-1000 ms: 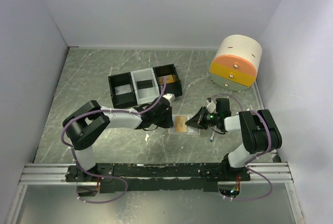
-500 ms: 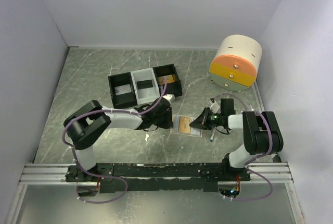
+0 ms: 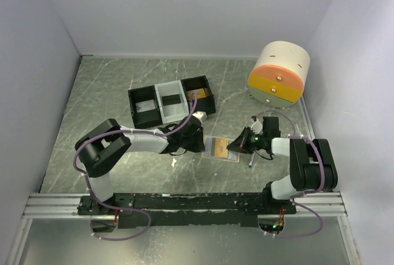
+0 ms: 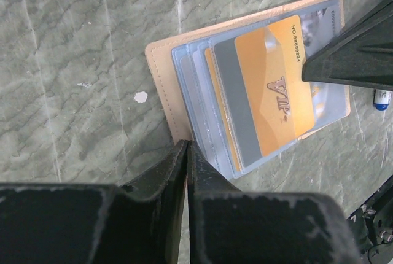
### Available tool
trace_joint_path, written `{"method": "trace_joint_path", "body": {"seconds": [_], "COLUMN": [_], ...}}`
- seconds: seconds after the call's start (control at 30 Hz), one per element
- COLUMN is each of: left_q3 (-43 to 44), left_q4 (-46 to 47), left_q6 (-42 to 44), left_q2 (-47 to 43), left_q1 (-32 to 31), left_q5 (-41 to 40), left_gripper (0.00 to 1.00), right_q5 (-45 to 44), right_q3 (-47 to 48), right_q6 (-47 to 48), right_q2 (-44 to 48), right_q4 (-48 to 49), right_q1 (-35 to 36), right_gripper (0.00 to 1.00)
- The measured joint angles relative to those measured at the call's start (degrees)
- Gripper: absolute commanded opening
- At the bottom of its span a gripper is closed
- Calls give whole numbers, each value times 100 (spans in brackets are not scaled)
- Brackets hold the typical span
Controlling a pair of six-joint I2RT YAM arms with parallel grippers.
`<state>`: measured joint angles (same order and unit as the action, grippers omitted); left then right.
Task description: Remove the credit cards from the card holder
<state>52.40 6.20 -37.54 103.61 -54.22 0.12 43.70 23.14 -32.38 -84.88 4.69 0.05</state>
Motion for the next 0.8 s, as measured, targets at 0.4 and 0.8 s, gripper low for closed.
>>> {"method": "trace_joint_path", "body": {"seconds": [0.4,0.8], "left_q3": [-350,-466], "left_q4": [-570,-627], "left_q6": [120,136], "left_q2": [-732,-1679], "left_q1": [0,0], "left_q5": [-350,-520], "left_gripper": [39,41], "right_q5": [57,-205], "right_q3": [26,293], "right_q6": [125,-522], "right_q2": [-111,-667], "right_q4": [247,1043], "right_q1": [459,1814], "right_gripper": [0,0]}}
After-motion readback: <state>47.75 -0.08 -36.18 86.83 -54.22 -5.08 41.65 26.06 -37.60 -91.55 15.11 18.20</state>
